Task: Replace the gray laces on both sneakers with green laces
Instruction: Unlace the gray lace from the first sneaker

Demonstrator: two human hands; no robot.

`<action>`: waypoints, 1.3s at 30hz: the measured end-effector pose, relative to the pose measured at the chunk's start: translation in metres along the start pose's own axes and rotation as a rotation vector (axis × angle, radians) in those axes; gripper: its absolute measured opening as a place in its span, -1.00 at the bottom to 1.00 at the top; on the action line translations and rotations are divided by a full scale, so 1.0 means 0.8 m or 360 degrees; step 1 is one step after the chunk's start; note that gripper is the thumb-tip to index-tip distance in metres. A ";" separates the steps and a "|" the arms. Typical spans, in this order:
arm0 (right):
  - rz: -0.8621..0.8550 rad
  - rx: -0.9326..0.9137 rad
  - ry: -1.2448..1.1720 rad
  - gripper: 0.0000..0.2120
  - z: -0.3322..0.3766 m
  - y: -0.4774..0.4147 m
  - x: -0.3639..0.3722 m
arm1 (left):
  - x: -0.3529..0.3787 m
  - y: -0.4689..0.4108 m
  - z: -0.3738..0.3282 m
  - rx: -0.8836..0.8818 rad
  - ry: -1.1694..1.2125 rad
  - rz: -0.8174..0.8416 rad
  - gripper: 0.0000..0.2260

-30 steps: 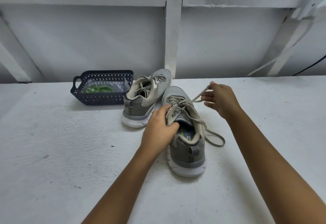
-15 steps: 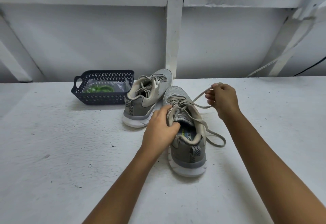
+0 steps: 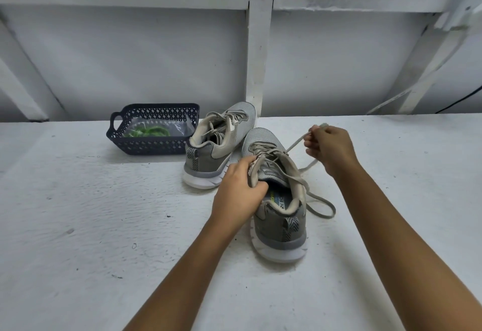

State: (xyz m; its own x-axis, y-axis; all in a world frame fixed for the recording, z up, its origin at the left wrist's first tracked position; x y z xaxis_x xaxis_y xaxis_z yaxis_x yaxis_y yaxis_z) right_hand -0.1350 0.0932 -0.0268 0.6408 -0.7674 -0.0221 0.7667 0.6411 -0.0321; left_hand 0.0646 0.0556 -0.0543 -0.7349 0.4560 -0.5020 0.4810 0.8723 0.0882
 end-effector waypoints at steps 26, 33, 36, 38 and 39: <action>0.0458 -0.0246 0.0533 -0.83 -0.005 0.086 0.013 | -0.028 -0.037 -0.014 0.0068 -0.0084 0.0216 -0.74; 0.0613 -0.0245 0.0548 -0.62 -0.014 0.099 0.014 | -0.025 -0.069 -0.018 0.0146 -0.0317 0.0258 -0.78; 0.0612 -0.0257 0.0535 -0.63 -0.014 0.098 0.016 | -0.028 -0.075 -0.019 0.0181 -0.0260 0.0240 -0.82; 0.0548 -0.0291 0.0586 -0.71 -0.014 0.097 0.019 | -0.028 -0.078 -0.018 0.0189 -0.0227 0.0234 -0.84; 0.0508 -0.0304 0.0611 -0.76 -0.014 0.097 0.020 | -0.027 -0.079 -0.019 0.0191 -0.0201 0.0233 -0.84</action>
State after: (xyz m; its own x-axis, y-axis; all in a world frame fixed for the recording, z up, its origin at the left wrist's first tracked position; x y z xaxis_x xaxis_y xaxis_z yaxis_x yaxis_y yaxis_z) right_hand -0.0657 0.1309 -0.0407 0.7530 -0.5037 -0.4234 0.4925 0.8582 -0.1449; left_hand 0.0429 -0.0070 -0.0360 -0.5907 0.5440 -0.5959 0.6372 0.7676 0.0690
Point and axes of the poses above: each hand's wrist, its own y-axis away from the middle knuckle, its own x-axis out of the palm, z = x × y, the point moved 3 cm from there along -y, towards the middle knuckle, and after that the axes turned 8 degrees about -x, right-handed, at the moved point
